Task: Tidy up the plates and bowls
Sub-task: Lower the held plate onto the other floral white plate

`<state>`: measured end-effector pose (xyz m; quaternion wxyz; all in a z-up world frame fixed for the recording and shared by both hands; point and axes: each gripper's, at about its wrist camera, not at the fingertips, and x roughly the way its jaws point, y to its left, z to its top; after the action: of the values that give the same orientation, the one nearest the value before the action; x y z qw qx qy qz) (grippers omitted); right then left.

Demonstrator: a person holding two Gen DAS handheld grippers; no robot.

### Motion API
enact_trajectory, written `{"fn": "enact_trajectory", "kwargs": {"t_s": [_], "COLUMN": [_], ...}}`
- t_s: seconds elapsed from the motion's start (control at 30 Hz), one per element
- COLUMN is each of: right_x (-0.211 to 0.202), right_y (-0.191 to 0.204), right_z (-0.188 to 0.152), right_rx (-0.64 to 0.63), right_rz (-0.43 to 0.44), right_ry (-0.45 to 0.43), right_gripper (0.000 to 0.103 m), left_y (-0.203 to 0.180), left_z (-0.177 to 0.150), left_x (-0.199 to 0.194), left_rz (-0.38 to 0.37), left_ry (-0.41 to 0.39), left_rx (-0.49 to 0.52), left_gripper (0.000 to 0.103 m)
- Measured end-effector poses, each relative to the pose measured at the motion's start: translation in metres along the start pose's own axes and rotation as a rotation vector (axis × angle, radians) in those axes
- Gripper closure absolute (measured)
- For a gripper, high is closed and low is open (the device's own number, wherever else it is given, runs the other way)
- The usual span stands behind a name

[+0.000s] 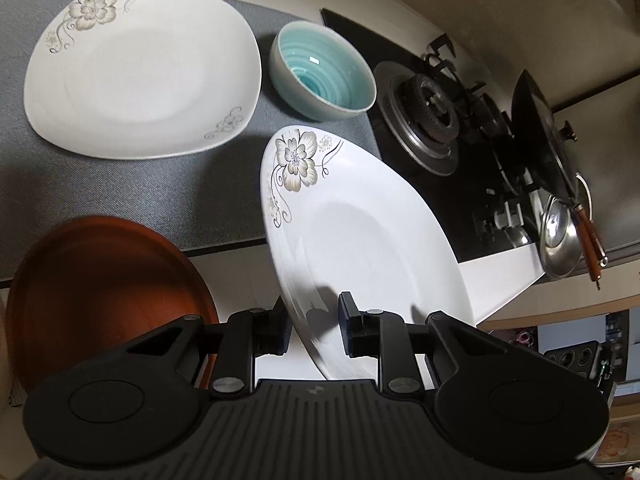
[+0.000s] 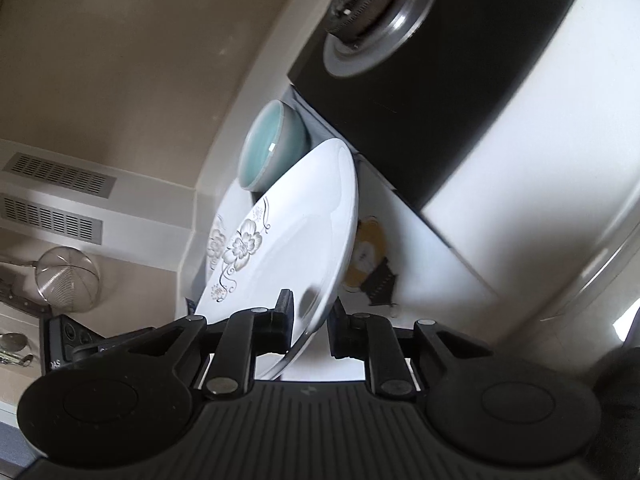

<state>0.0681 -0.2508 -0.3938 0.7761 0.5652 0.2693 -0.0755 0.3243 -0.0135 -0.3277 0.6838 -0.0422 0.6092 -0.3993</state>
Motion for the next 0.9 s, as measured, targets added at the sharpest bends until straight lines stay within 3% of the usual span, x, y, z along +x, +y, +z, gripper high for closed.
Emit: {"fn": "enact_trajectory", "kwargs": {"t_s": [0.17, 0.37, 0.5, 0.9], "right_x": [0.01, 0.05, 0.083, 0.15], "right_y": [0.022, 0.054, 0.073, 0.099], "right_z": [0.003, -0.001, -0.005, 0.0], "right_rx": [-0.016, -0.059, -0.082, -0.101], "right_rz": [0.014, 0.045, 0.057, 0.014], "right_ry": [0.029, 0.099, 0.142, 0.219], "right_gripper": [0.084, 0.084, 0.084, 0.084], "left_y": [0.013, 0.05, 0.072, 0.127], "left_z": [0.0, 0.007, 0.01, 0.036], "left_x": [-0.024, -0.06, -0.077, -0.081], "left_rz": [-0.006, 0.002, 0.051, 0.082], "left_ry": [-0.04, -0.08, -0.129, -0.155], "left_rx": [-0.038, -0.13, -0.159, -0.274], "left_gripper": [0.078, 0.08, 0.079, 0.078]}}
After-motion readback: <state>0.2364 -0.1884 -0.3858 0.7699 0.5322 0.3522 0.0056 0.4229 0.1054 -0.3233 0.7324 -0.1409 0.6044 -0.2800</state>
